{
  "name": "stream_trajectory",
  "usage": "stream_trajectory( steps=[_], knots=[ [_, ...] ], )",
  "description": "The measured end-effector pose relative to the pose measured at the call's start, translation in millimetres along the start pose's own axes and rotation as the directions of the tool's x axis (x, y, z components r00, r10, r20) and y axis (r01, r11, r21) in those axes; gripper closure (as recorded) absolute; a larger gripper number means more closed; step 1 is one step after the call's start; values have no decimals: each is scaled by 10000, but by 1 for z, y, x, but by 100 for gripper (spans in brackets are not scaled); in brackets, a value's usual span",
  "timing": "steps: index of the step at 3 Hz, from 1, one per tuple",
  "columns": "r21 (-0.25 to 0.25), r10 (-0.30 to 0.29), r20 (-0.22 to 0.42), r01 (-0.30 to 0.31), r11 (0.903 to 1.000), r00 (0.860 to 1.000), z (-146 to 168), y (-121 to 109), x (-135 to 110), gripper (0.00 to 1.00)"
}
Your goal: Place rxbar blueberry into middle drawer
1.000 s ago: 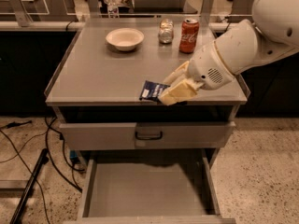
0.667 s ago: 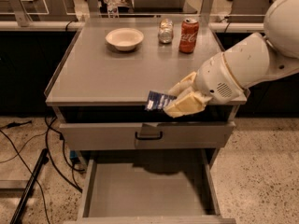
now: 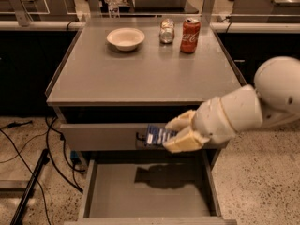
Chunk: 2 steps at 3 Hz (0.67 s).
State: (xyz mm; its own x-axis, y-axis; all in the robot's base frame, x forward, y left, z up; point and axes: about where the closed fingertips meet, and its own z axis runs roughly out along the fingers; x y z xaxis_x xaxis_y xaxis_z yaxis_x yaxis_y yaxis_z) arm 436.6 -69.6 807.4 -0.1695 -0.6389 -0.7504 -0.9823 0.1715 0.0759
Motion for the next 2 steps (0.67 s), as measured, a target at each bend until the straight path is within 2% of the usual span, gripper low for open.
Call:
stream_trajectory(
  steps=[1,2],
  knots=[
    [-434,75,-32,-77,9990,10000,35,9,36,100],
    [-470,94,-43,-96,9988,9999,36,10,37,100]
  ],
)
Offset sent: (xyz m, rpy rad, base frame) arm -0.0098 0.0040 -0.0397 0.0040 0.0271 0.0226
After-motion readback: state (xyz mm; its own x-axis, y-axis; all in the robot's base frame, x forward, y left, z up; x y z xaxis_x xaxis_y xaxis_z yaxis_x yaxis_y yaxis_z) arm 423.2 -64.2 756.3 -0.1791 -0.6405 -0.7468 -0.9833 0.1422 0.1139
